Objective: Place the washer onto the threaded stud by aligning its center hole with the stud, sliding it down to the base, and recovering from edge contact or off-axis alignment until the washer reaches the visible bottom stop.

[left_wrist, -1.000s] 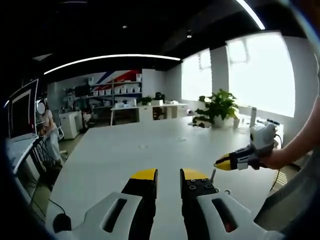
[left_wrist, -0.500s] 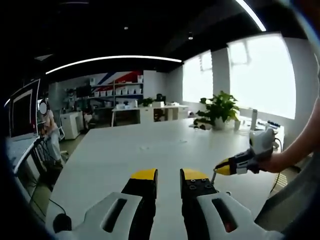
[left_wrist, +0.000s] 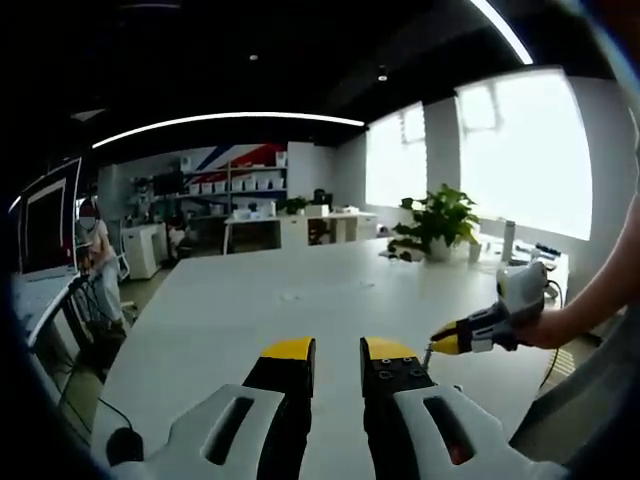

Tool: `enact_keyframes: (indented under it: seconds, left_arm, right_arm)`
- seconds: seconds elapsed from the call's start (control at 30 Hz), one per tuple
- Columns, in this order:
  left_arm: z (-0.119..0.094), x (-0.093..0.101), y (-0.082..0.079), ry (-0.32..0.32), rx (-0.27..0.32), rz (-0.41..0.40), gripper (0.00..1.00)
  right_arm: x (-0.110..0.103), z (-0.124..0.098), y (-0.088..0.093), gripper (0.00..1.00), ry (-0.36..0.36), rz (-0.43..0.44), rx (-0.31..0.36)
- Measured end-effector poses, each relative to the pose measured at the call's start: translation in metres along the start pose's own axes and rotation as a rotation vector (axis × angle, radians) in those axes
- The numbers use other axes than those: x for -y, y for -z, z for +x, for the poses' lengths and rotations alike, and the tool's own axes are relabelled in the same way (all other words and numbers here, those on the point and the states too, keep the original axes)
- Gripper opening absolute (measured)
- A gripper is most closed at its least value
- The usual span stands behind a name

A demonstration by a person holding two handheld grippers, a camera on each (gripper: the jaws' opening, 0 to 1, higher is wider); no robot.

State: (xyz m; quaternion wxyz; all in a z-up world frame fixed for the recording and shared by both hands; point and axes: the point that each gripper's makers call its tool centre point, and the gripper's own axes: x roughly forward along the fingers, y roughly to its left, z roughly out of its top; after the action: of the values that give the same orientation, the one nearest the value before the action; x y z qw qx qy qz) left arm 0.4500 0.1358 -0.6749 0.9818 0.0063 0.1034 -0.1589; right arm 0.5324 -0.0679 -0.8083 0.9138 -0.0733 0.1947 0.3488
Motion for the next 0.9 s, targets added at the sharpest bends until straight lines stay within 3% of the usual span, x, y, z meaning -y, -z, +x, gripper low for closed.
enact_keyframes:
  seconds: [0.5, 0.9]
  left_arm:
    - [0.001, 0.001, -0.001, 0.006, 0.005, -0.002, 0.16]
    - [0.0, 0.003, -0.005, 0.012, 0.022, 0.004, 0.16]
  right_arm:
    - [-0.001, -0.01, -0.006, 0.17, 0.007, 0.011, 0.006]
    - [-0.001, -0.038, -0.021, 0.18, 0.033, 0.024, 0.023]
